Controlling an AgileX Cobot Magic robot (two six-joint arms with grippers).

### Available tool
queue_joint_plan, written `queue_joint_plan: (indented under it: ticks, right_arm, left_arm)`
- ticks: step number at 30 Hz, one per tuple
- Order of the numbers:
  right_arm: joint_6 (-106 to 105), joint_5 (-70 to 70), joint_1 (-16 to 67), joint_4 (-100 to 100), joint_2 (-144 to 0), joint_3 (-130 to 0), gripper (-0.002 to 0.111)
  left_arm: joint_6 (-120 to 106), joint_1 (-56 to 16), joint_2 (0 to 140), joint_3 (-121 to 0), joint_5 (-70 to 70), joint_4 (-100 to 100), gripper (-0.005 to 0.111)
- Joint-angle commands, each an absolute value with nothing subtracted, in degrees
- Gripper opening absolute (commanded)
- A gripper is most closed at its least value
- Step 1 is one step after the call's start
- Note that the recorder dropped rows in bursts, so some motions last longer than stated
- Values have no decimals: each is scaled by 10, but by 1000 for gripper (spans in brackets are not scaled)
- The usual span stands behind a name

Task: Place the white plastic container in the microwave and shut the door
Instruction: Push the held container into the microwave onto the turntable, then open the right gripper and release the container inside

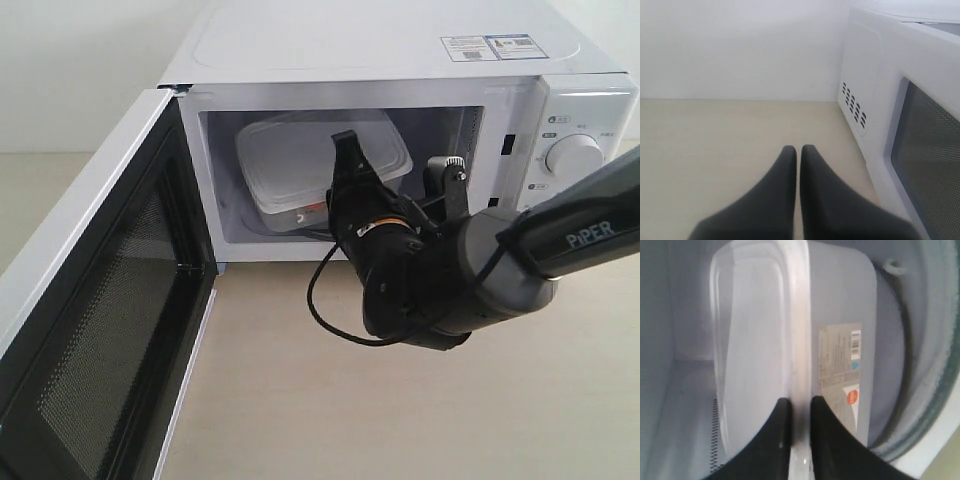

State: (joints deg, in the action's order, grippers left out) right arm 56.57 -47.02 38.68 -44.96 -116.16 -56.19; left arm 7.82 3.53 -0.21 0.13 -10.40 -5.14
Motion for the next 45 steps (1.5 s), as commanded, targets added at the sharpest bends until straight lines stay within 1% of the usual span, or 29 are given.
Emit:
queue_joint_plan:
  ticks: [1, 11, 13, 15, 16, 19, 21, 27, 32, 37, 38, 40, 41, 42, 43, 44, 45]
  right_arm:
    - [569, -475, 383, -458, -1172, -567, 0]
    - [565, -477, 383, -448, -1173, -567, 1]
    - [565, -477, 383, -442, -1173, -567, 9]
    - [562, -477, 383, -439, -1172, -567, 21]
    - [559, -477, 383, -438, -1172, -567, 32]
    - [552, -477, 383, -435, -1172, -567, 50]
    - [547, -477, 383, -432, -1172, -567, 54]
    - [549, -472, 392, -410, -1158, -559, 54]
    - [551, -496, 395, -392, -1104, -477, 54]
    - [526, -495, 395, -197, -1071, -403, 53]
    - [499, -494, 395, -157, -1069, -398, 48]
    - [455, -486, 395, -93, -1069, -393, 32]
    - [423, -482, 395, -50, -1069, -387, 14]
    - [384, -482, 395, -22, -1069, -379, -1]
    - [355, -482, 395, -16, -1069, -378, 0]
    - [267, -475, 395, -12, -1069, -378, 0]
    - [223, -475, 395, -12, -1069, -378, 0]
  left_arm:
    - [80, 33, 0, 0, -101, -51, 4]
    - [80, 33, 0, 0, -101, -51, 4]
    - [80, 33, 0, 0, -101, -51, 4]
    - [80, 33, 0, 0, -101, -51, 4]
    - [80, 33, 0, 0, -101, -51, 4]
    - [80, 33, 0, 0, -101, -51, 4]
    - [80, 33, 0, 0, -101, -51, 4]
    - [80, 33, 0, 0, -101, -51, 4]
    - [80, 33, 0, 0, -101, -51, 4]
    - [80, 33, 0, 0, -101, -51, 4]
    - [80, 33, 0, 0, -101, -51, 4]
    - [80, 33, 0, 0, -101, -51, 4]
    - [80, 33, 0, 0, -101, -51, 4]
    - [80, 33, 0, 0, -101, -51, 4]
    - [80, 33, 0, 0, -101, -51, 4]
    - [80, 33, 0, 0, -101, -51, 4]
    - [80, 33, 0, 0, -101, -51, 4]
